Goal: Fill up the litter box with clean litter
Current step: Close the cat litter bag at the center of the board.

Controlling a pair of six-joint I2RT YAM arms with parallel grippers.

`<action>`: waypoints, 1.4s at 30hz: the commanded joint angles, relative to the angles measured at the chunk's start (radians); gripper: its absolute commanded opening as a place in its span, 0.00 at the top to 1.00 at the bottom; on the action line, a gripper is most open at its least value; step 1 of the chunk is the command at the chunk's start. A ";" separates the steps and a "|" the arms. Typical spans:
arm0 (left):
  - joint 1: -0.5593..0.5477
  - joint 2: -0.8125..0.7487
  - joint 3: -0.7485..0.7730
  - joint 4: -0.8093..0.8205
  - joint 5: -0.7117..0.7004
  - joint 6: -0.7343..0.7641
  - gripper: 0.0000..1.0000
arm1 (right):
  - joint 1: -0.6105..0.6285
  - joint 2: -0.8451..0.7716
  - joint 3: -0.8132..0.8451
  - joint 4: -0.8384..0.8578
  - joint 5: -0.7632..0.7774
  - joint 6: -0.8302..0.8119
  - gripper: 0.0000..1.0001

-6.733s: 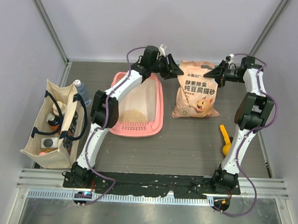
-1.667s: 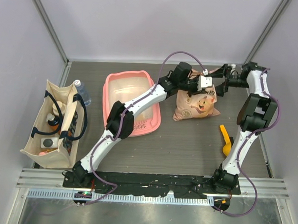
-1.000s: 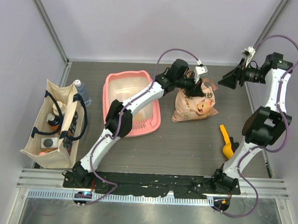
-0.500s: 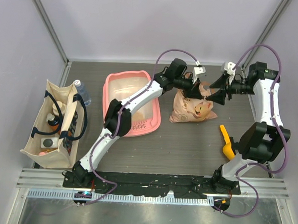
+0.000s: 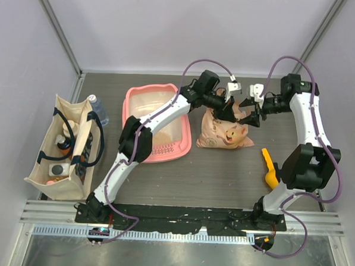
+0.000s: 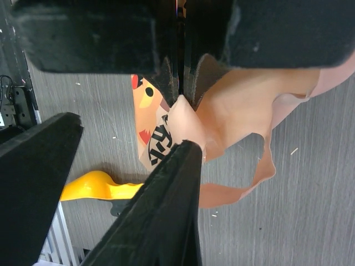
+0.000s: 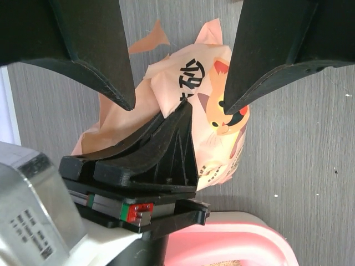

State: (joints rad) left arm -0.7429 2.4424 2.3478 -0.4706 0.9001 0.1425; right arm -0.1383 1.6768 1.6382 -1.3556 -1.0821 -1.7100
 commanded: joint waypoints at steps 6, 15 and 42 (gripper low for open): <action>0.008 -0.158 -0.122 0.056 0.077 -0.032 1.00 | 0.002 0.069 -0.052 -0.148 0.042 -0.137 0.35; 0.008 -0.138 -0.091 0.043 0.066 -0.052 1.00 | -0.007 0.110 -0.081 -0.148 -0.018 -0.194 0.36; -0.047 -0.077 -0.107 0.216 0.056 0.080 0.73 | -0.049 0.201 -0.063 -0.146 -0.113 0.171 0.98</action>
State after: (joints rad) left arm -0.7547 2.3760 2.2486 -0.4015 0.9157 0.2249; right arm -0.1917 1.8854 1.5799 -1.3716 -1.1820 -1.5719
